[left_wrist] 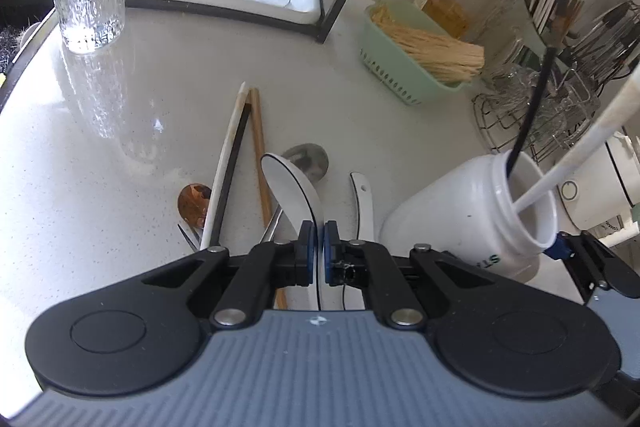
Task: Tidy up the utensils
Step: 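Close the left tool on the white ceramic spoon, then lift the white ceramic spoon with the left tool over the mug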
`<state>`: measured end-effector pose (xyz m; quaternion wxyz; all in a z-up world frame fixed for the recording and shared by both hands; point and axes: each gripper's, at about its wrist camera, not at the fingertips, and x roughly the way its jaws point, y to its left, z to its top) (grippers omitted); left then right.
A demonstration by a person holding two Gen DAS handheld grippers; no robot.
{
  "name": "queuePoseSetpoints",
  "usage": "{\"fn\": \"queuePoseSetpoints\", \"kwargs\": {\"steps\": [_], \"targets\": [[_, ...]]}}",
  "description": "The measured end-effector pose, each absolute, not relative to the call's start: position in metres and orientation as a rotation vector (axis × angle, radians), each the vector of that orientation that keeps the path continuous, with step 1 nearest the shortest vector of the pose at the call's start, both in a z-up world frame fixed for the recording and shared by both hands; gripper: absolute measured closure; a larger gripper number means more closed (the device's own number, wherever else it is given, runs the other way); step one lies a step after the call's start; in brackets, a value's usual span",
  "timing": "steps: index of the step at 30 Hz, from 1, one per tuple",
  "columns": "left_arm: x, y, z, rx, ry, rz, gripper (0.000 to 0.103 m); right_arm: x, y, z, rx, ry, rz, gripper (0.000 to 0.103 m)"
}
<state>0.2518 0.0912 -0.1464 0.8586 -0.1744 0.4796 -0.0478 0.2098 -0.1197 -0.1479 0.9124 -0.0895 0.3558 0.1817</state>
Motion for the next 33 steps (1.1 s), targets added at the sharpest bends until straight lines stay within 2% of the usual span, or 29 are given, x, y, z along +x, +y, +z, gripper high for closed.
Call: {"fn": "queuePoseSetpoints", "kwargs": {"steps": [21, 33], "targets": [[0.224, 0.101, -0.121, -0.347, 0.937, -0.110, 0.098, 0.201, -0.110, -0.148, -0.183, 0.734, 0.363, 0.015], [0.217, 0.129, -0.050, -0.382, 0.766, -0.116, 0.098, 0.199, -0.108, -0.149, -0.175, 0.731, 0.347, 0.015]]}}
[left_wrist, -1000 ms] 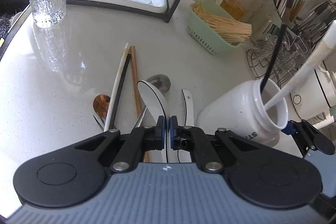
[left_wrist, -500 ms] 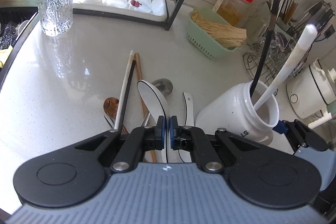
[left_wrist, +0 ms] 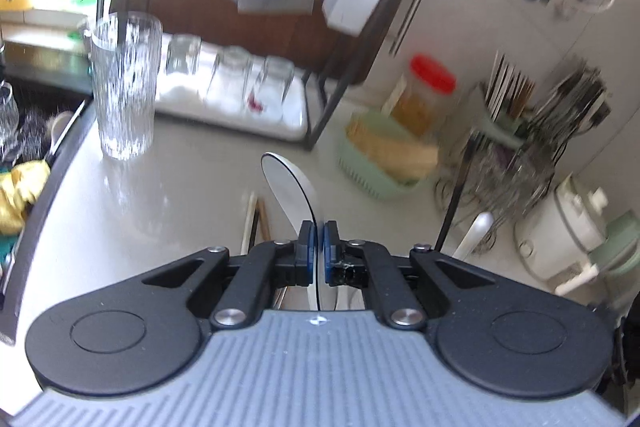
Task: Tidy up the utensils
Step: 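Lift the white ceramic spoon with the left tool over the mug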
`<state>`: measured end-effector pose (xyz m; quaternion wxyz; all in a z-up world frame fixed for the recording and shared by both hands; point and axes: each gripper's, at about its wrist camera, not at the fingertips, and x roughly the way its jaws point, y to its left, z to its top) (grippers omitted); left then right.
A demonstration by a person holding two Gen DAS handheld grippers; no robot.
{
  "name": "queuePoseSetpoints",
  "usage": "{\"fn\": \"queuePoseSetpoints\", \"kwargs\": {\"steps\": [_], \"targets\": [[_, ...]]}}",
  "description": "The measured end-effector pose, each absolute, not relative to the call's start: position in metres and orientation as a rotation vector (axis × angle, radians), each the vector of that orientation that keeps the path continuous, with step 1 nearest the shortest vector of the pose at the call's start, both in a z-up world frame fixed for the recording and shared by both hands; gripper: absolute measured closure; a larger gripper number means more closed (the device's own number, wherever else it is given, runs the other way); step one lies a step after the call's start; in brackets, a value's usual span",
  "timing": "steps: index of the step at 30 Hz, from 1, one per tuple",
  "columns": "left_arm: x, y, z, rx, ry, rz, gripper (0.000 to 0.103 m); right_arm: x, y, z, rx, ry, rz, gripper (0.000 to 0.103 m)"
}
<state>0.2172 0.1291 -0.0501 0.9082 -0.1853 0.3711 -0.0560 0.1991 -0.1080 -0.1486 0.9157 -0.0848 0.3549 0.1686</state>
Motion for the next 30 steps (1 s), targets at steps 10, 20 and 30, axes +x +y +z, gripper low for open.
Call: {"fn": "queuePoseSetpoints", "kwargs": {"steps": [10, 20, 30], "targets": [[0.224, 0.117, 0.020, -0.362, 0.612, -0.215, 0.098, 0.197, -0.107, -0.149, -0.165, 0.723, 0.335, 0.015], [0.237, 0.070, 0.051, -0.274, 0.550, -0.315, 0.098, 0.196, -0.108, -0.149, -0.153, 0.718, 0.333, 0.015], [0.248, 0.039, 0.058, -0.215, 0.527, -0.375, 0.098, 0.195, -0.108, -0.150, -0.145, 0.705, 0.338, 0.015]]}}
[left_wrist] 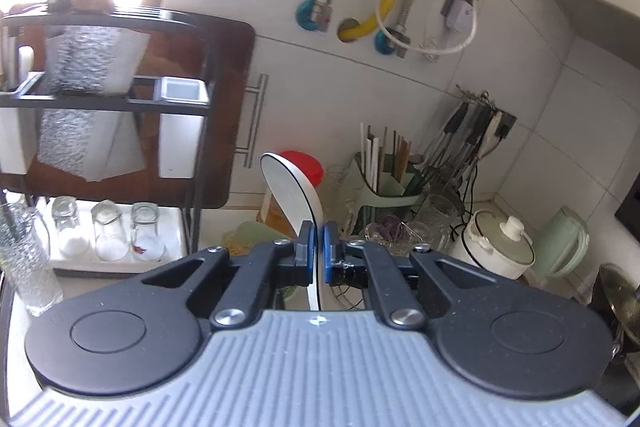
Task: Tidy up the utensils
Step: 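Lift the white ceramic spoon with the left tool over the mug, then lower the white ceramic spoon into the mug with the left tool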
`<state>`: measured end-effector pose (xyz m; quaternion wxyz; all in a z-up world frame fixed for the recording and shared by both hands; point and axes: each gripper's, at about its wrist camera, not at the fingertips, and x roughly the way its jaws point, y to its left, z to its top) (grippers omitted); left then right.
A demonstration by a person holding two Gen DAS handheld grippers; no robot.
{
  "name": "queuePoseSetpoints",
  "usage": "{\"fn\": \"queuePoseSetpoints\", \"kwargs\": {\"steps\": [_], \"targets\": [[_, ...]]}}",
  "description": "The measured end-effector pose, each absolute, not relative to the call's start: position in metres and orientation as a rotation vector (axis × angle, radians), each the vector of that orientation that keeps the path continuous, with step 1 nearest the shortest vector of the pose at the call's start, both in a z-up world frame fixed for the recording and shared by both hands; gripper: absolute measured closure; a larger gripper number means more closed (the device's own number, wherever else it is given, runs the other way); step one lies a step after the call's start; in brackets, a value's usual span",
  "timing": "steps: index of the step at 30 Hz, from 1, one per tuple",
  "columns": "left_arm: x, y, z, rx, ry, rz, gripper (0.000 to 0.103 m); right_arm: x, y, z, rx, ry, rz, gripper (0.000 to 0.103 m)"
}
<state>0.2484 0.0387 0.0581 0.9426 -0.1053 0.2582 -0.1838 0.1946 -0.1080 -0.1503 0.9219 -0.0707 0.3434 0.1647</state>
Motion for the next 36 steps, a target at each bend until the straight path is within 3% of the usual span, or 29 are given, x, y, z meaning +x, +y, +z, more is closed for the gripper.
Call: {"fn": "queuePoseSetpoints", "kwargs": {"steps": [19, 36], "targets": [[0.269, -0.019, -0.032, -0.007, 0.652, -0.538, 0.098, 0.193, -0.110, -0.152, -0.129, 0.684, 0.348, 0.015], [0.264, -0.024, -0.050, 0.040, 0.702, -0.522, 0.098, 0.192, -0.113, -0.152, -0.116, 0.681, 0.362, 0.015]]}}
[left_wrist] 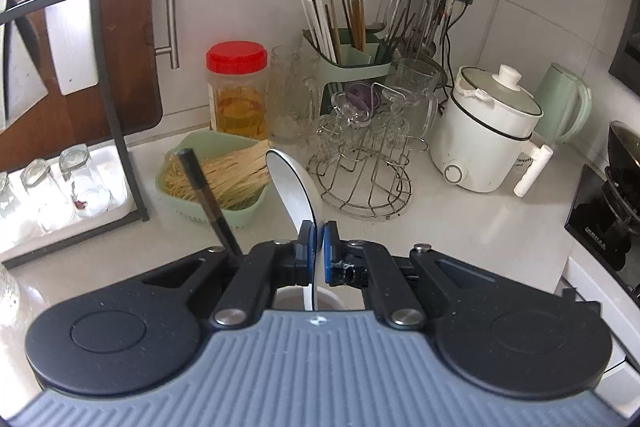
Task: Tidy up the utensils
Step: 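Lower the white ceramic spoon into the mug with the left tool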
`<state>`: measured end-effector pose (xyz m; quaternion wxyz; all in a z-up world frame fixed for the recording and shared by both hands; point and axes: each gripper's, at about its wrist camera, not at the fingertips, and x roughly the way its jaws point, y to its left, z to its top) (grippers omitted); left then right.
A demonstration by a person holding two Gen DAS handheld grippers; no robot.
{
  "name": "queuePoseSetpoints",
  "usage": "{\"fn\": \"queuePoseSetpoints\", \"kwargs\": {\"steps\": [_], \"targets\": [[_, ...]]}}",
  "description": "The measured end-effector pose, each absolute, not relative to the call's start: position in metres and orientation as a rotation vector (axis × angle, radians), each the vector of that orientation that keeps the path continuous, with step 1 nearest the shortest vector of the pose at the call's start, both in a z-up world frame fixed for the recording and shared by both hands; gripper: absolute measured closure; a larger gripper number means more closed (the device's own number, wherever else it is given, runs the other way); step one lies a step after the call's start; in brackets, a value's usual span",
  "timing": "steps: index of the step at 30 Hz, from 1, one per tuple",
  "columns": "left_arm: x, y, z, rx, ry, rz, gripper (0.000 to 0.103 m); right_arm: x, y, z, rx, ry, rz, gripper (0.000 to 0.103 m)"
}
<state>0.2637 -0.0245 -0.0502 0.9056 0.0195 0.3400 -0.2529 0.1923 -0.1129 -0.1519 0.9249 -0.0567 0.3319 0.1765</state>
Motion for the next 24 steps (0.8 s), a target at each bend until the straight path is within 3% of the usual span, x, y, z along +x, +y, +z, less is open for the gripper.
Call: {"fn": "queuePoseSetpoints", "kwargs": {"steps": [24], "targets": [[0.274, -0.006, -0.027, -0.110, 1.029, -0.495, 0.099, 0.192, -0.112, -0.152, -0.112, 0.680, 0.359, 0.015]]}}
